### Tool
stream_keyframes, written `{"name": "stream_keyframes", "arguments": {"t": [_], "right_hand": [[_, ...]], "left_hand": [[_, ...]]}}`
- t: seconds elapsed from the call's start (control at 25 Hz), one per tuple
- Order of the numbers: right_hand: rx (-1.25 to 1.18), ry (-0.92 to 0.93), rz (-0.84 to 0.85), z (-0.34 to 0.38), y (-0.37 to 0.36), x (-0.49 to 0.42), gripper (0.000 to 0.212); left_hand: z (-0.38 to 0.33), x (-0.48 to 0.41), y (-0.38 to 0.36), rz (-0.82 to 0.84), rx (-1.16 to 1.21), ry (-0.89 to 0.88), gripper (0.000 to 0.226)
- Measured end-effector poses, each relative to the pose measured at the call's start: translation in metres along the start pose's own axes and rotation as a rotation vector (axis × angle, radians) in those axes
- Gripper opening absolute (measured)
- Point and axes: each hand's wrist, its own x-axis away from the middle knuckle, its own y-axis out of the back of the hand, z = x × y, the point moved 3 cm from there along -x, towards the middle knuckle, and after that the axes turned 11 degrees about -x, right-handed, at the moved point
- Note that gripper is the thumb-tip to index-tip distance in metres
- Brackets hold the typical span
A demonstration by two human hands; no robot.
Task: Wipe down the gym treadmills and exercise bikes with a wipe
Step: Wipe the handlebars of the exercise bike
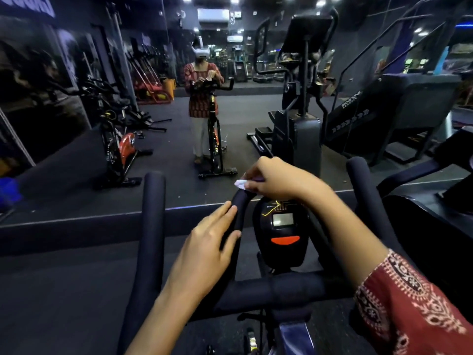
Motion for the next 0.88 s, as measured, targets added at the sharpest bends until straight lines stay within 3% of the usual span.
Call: {"name": "stream_keyframes", "arguments": {"t": [0.24, 0.4, 0.52, 0.6, 0.72, 0.88], "right_hand": [[0.271, -0.065, -0.027, 0.038, -0.014, 0.019, 0.022], [0.459, 0.092, -0.088, 0.066, -0.049, 0.039, 0.017], [0.441, 0.172, -0.17, 0.067, -0.075, 0.053, 0.006], [0.364, 0.159, -0.11, 0.07, -0.094, 0.07, 0.005], [0.328, 0.17, -0.193, 0.075, -0.102, 0.084, 0.009], [0.3, -0.011, -0.267, 0.057, -0.107, 0.064, 0.049]], "left_hand": [[0.002, 0.037, 0.007, 0.069, -0.018, -0.019, 0.055], [0.006, 0.055, 0.006, 0.07, 0.039, 0.015, 0.06], [0.009, 0.063, 0.009, 0.054, 0.092, 0.044, 0.059], [0.012, 0.067, 0.011, 0.076, 0.137, 0.08, 0.055], [0.014, 0.068, 0.014, 0.114, 0.155, 0.103, 0.051], [0.016, 0.074, 0.012, 0.09, 0.058, 0.073, 0.046]]}}
